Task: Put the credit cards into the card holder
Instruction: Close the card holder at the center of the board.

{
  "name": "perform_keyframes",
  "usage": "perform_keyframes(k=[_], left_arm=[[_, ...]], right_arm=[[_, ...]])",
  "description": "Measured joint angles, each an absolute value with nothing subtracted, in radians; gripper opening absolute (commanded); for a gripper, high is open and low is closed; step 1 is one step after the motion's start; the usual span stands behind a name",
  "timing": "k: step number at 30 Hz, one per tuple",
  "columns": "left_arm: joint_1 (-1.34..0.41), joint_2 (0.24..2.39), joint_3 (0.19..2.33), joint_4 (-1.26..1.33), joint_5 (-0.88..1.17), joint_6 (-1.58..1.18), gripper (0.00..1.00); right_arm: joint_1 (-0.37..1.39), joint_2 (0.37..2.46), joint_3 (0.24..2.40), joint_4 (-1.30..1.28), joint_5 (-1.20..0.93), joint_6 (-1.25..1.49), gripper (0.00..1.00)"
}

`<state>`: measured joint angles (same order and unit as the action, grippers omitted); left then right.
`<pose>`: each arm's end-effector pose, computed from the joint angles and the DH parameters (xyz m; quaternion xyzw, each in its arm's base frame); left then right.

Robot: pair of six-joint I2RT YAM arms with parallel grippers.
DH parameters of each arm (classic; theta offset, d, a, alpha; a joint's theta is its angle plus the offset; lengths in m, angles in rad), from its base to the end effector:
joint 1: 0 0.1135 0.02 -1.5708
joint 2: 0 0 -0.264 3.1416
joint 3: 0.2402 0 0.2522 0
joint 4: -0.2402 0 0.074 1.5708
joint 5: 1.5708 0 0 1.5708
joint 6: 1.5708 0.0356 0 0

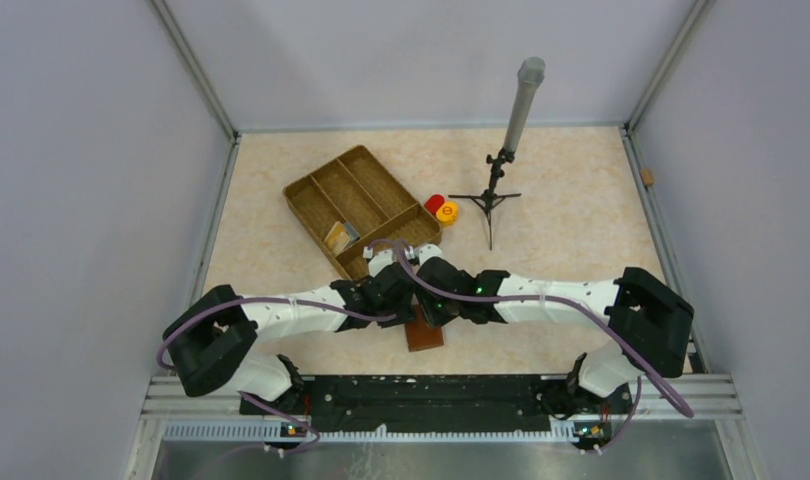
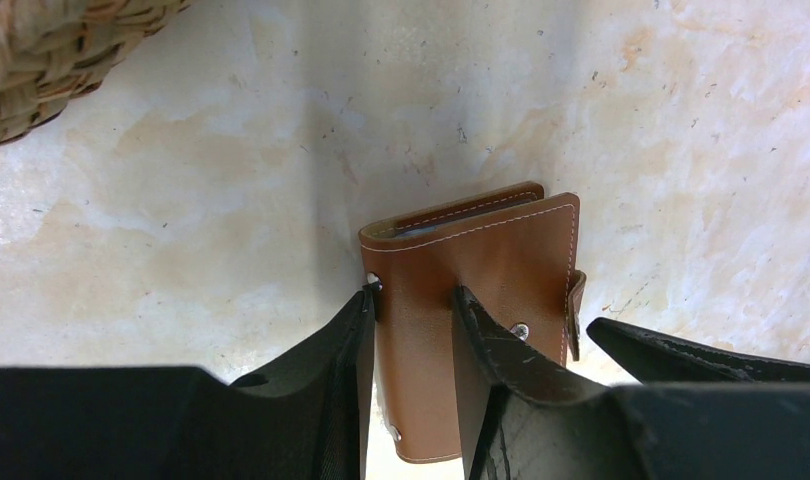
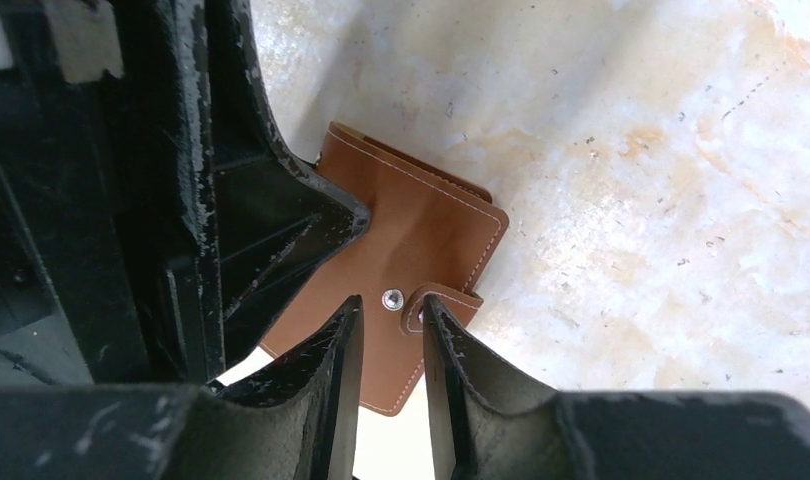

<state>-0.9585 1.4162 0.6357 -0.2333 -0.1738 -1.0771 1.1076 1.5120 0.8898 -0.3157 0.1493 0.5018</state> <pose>0.1506 -0.2037 0.1520 -0.0806 0.9547 -0.1892 0.2149 0.1402 0.2688 0.1950 -0.2605 0.9115 0.1745 0.2662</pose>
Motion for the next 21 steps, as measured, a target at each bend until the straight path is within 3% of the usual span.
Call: perform_keyframes(k=[6, 21], left_arm=[[-0.959, 1.416, 0.636, -0.233, -0.174, -1.076, 0.35], [-0.959, 1.417, 0.638, -0.236, -0.173, -1.076, 0.36]], right_arm=[[1.111, 1.512, 0.890, -0.336, 0.169, 0.502, 0.20], [1.111, 1.520, 0.890, -0.345, 0.183, 0.502, 0.20]])
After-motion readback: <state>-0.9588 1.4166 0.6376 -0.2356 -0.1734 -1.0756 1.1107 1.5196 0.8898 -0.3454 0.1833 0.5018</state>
